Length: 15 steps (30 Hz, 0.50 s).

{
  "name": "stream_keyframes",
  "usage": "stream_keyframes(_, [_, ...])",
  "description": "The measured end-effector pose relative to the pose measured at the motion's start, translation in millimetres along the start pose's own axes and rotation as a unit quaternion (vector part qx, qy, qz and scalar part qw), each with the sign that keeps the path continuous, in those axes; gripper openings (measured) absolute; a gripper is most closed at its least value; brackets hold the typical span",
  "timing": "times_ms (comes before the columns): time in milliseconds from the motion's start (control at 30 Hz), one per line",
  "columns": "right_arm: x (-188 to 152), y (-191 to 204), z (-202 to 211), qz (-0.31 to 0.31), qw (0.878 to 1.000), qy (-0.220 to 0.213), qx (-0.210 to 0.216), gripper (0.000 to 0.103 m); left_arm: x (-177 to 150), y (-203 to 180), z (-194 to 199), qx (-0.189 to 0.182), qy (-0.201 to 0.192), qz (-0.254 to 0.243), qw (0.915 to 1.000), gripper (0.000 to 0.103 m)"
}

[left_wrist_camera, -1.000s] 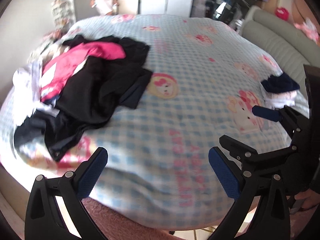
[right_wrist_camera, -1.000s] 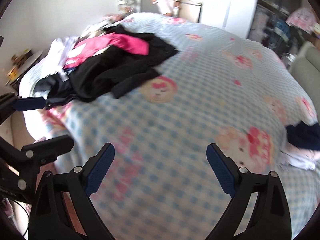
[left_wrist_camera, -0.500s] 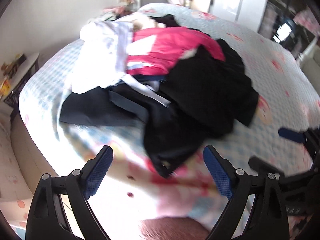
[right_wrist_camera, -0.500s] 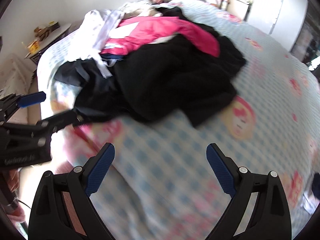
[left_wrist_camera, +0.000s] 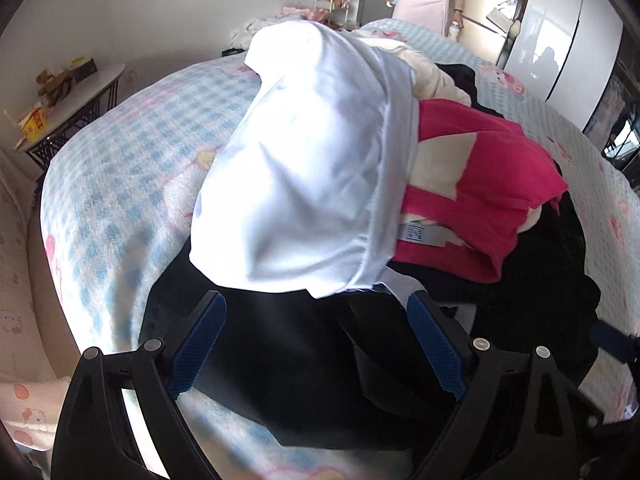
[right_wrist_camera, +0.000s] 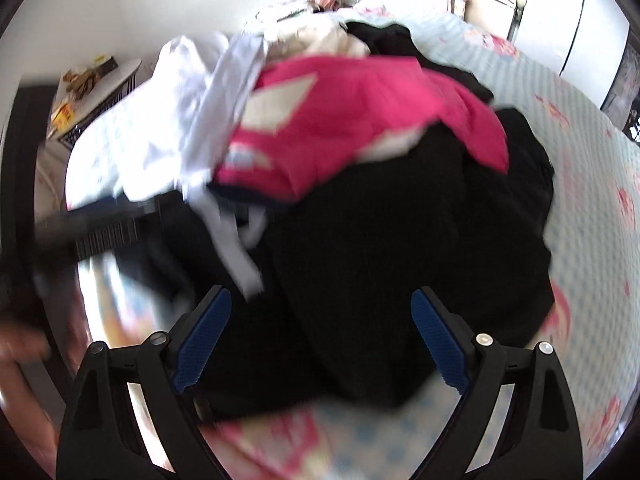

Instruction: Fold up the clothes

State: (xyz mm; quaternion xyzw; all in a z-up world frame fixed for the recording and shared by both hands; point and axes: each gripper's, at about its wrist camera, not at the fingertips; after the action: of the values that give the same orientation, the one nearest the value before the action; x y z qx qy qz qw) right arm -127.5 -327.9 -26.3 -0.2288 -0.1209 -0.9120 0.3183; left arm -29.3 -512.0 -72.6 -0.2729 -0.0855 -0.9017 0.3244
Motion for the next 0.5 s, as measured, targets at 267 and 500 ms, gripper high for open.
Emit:
stream_keyframes(267, [58,54,-52,0.013,0.999,0.011,0.045,0.075,27,45,-35,0.006,0.000,0.032,0.9995,0.095])
stream_keyframes(500, [72,65,-90,-0.002,0.996,0.044,0.073,0.072,35,57,-66,-0.111,-0.014,0.040,0.9929,0.055])
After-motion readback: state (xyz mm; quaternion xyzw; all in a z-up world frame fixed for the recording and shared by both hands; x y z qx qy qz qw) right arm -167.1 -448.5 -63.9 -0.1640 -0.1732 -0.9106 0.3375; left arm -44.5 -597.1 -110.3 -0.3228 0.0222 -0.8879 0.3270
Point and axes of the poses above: each gripper's, at about its wrist camera, not at the fingertips, and z roughly against the way its jaws point, y to its left, x to its top, and after that the axes turned 7 degrees about -z, right-handed
